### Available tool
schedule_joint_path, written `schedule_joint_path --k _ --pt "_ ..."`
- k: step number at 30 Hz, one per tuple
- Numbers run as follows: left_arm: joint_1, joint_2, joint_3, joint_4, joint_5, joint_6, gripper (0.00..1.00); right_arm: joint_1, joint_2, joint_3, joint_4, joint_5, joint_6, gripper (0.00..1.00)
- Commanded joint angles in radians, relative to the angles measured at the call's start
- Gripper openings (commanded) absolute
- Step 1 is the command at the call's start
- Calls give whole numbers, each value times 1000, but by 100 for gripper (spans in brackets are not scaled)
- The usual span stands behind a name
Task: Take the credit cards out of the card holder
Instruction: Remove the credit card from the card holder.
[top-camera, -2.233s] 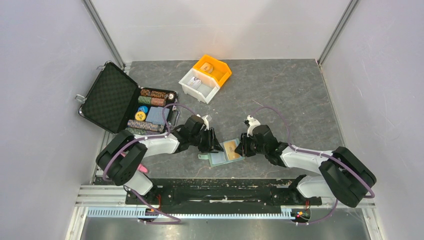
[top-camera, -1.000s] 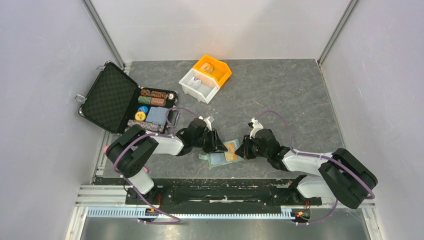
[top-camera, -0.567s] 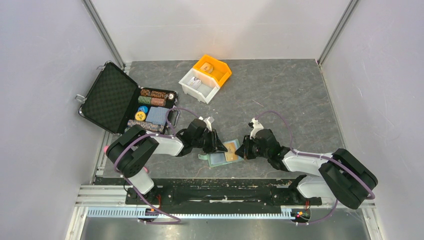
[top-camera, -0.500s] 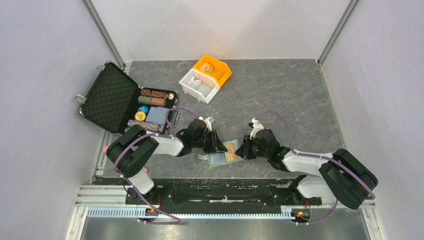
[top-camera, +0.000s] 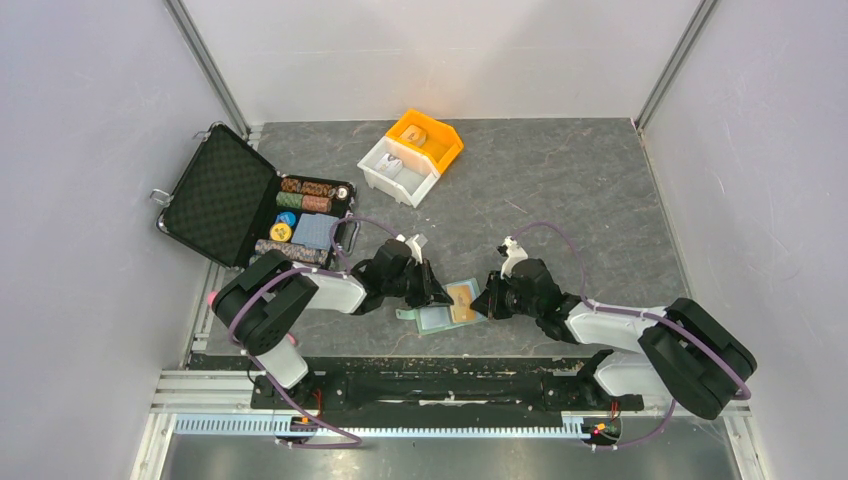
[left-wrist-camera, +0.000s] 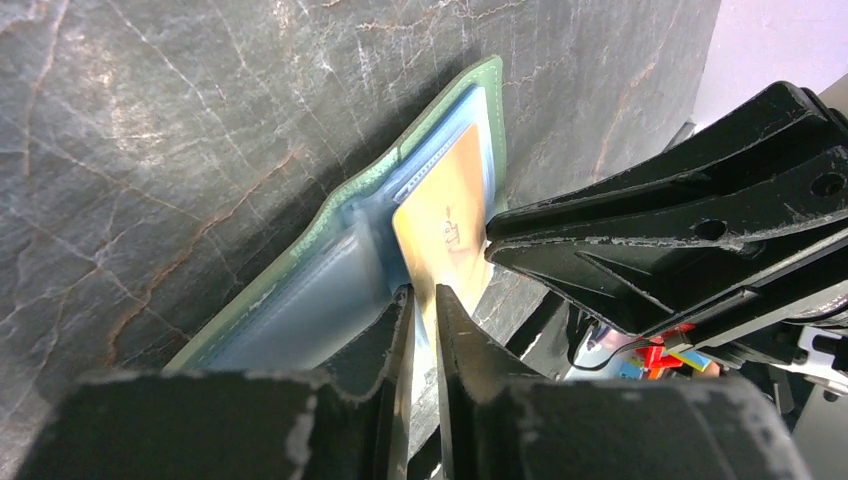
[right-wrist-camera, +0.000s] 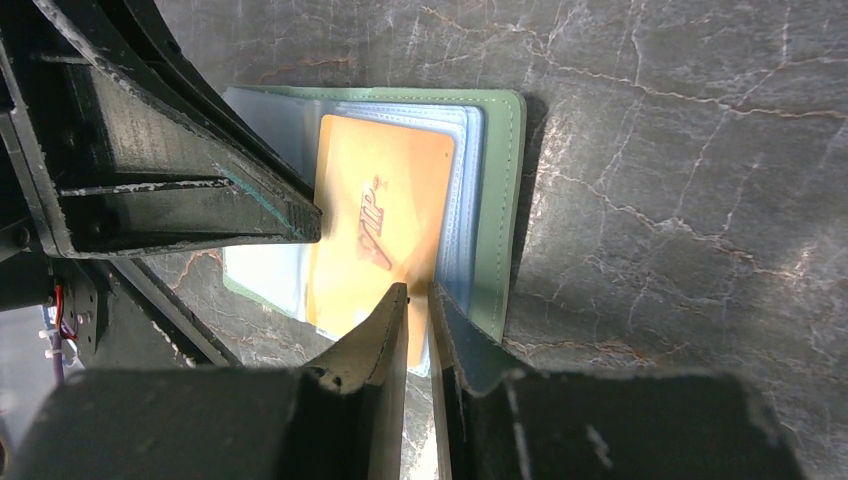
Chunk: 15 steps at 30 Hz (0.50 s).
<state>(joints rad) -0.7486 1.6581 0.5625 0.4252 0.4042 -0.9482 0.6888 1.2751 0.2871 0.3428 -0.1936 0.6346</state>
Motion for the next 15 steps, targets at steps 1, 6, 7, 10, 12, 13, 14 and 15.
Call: schedule_joint_path --k 1,6,7,10,12,13,14,15 --pt "-11 -16 -3 69 43 -41 16 -1 -4 -26 -51 -6 0 15" --pt "-11 -14 -8 96 62 -55 4 -3 -6 -26 -51 -6 1 15" --pt "-11 -15 -7 96 64 -56 3 -3 -8 -27 -51 -5 3 15" --pt "-11 -26 -14 90 61 -61 2 -10 -10 -32 -55 0 5 15" --pt "-11 -38 -19 77 52 -55 2 -18 -11 -35 -60 2 4 15" --pt "-11 -42 -23 73 48 -51 2 -22 -10 -35 -62 3 4 15" --pt "-11 -45 -27 69 47 -51 2 -26 -12 -37 -64 3 2 15" --pt "-9 -46 -30 63 44 -49 2 -30 -13 -36 -67 4 -1 15"
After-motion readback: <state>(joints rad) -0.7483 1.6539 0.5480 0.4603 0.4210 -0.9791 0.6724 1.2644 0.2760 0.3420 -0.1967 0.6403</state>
